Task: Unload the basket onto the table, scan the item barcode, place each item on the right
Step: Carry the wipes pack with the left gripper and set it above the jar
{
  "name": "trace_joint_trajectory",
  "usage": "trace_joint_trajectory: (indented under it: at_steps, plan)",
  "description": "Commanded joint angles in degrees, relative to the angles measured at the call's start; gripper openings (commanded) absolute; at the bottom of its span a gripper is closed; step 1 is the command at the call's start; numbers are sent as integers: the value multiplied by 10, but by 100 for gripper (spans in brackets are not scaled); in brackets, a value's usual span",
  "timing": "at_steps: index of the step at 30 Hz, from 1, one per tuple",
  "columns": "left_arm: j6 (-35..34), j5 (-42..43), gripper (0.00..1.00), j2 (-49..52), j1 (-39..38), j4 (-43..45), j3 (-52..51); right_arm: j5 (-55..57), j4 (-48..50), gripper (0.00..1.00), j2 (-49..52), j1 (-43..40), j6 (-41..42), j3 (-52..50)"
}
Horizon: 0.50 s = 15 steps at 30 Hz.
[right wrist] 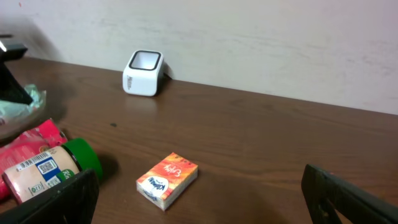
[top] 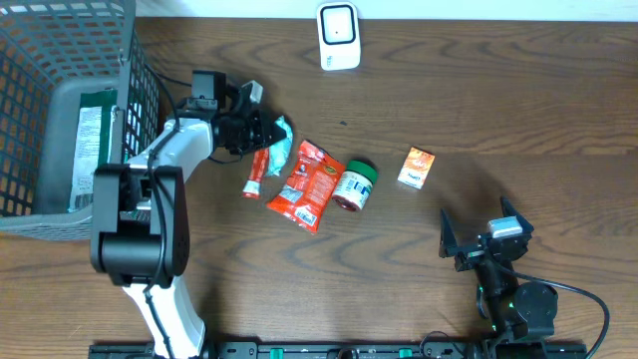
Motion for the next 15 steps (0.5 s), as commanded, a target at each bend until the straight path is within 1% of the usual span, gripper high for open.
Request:
trace_joint_trajectory:
  at_steps: [1,4,5,8,12,15]
  plan:
    - [-6,-16,7,-30,3,3,19,1,-2,99,-2,-6,5,-1]
    - [-79,73,7,-45,3,46,22,1,-2,99,-2,-6,5,-1]
    - [-115,96,7,-44,3,69,21,1,-2,99,-2,-6,5,-1]
    - [-189,151,7,-27,3,142,21,1,-2,99,-2,-6,5,-1]
    - [-255,198,7,13,3,210,21,1,-2,99,-2,-6,5,-1]
    - [-278,224,7,47,3,248,21,1,-2,99,-2,-6,5,-1]
